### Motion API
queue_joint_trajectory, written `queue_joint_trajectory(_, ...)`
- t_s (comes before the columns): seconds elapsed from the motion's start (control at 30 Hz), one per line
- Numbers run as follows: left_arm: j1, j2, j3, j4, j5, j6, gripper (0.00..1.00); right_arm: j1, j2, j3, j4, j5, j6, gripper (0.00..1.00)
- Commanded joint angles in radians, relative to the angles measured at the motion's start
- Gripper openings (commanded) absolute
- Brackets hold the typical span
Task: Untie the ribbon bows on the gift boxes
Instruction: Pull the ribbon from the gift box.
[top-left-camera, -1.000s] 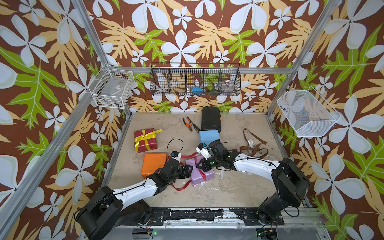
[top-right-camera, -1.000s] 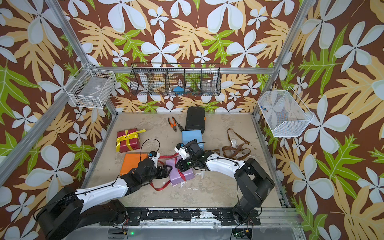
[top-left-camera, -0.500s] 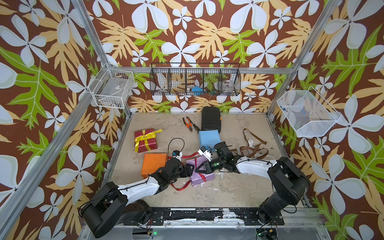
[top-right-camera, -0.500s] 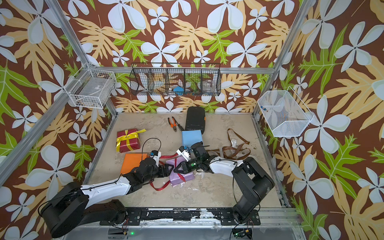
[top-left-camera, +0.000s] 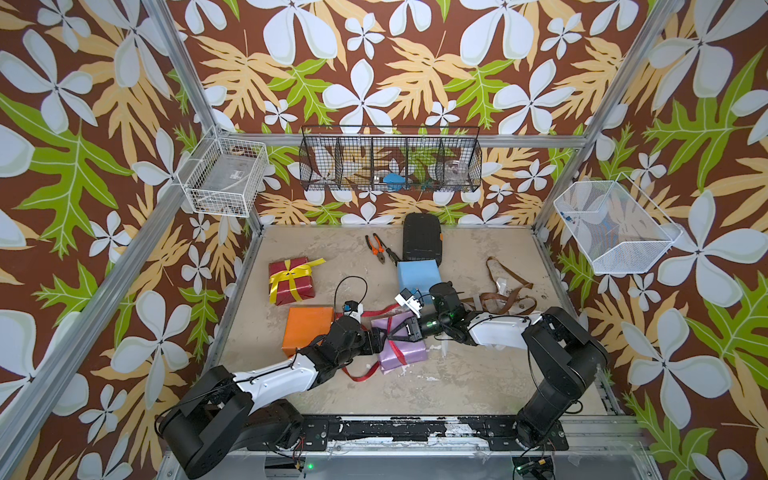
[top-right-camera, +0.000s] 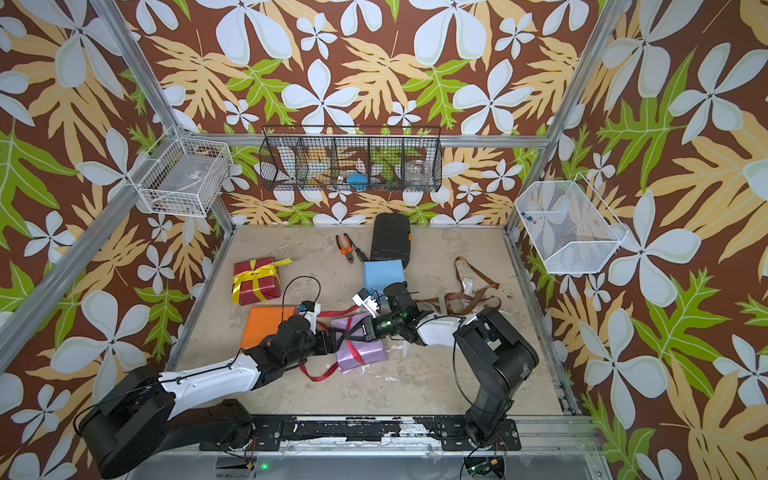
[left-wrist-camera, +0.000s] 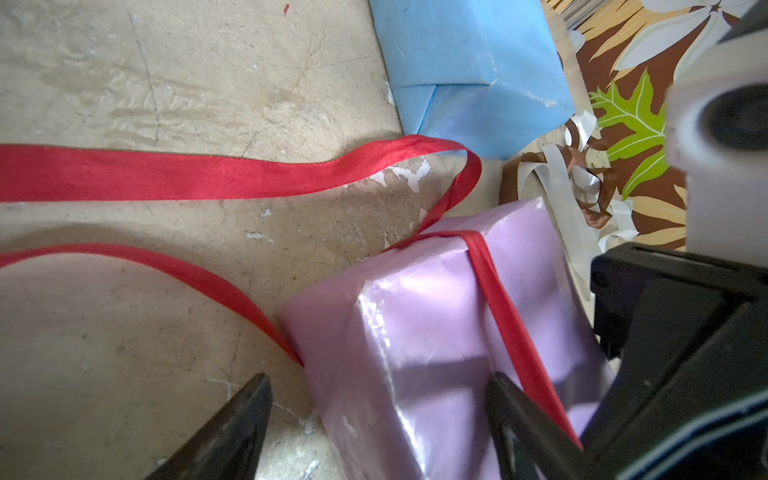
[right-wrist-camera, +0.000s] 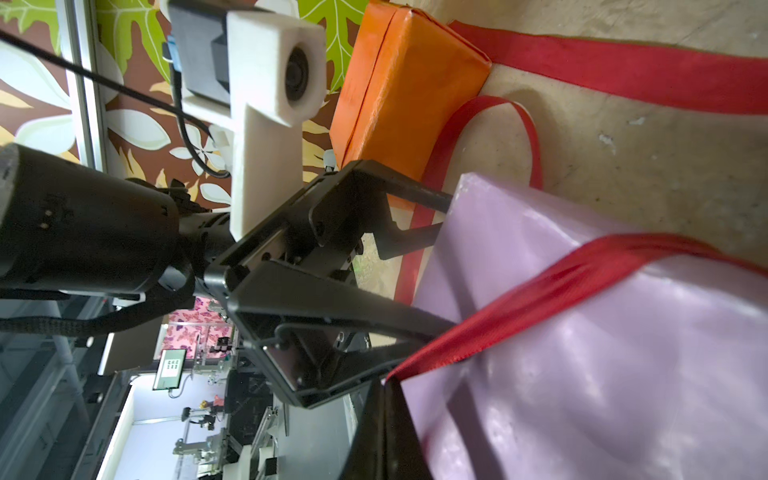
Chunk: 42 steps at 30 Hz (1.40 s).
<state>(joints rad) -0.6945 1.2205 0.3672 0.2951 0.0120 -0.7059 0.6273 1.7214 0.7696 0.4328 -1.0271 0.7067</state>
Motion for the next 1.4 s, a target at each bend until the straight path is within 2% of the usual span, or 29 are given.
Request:
queue_joint_trajectory(0.0,0.001,-0.004,-0.004,-0.099,-0.009,0.019,0.83,-0.016,-0.009,-0.02,0.136,-0.045,0.063,0.0)
queue_joint_trajectory(0.13,0.001,-0.014,0.003,-0.119,-0.009,0.022,0.87,-0.045,-0.023,-0.087,0.309,-0.075,0.18,0.0)
queue_joint_trajectory(0.3,0.002,-0.062,0.007,-0.117,0.056,0.006,0.99,-0.055,-0.005,-0.144,0.554,-0.109,0.335,0.0)
queue_joint_trajectory(0.53,0.001,-0.12,-0.016,-0.06,0.134,-0.047,1.0,-0.056,0.061,-0.171,0.805,-0.123,0.503,0.0)
queue_joint_trajectory(0.73,0.002,-0.061,-0.025,-0.017,0.092,-0.046,1.0,-0.057,0.075,-0.172,0.766,-0.111,0.475,0.0)
queue_joint_trajectory(0.8,0.002,-0.035,-0.014,-0.006,0.079,-0.043,1.0,-0.057,0.064,-0.171,0.701,-0.096,0.429,0.0)
queue_joint_trajectory(0.97,0.001,0.014,0.013,0.001,0.081,-0.023,1.0,-0.057,-0.015,-0.121,0.238,0.051,0.111,0.0)
queue_joint_trajectory(1.03,0.001,0.02,0.013,0.005,0.087,-0.021,0.99,-0.057,-0.027,-0.103,0.128,0.087,0.046,0.0)
queue_joint_trajectory(1.23,0.002,0.02,0.001,0.083,0.162,-0.058,1.0,-0.055,-0.029,-0.113,0.145,0.077,0.055,0.0)
queue_joint_trajectory(1.37,0.002,0.059,-0.011,0.147,0.17,-0.067,1.0,-0.055,-0.05,-0.109,0.165,0.059,0.074,0.0)
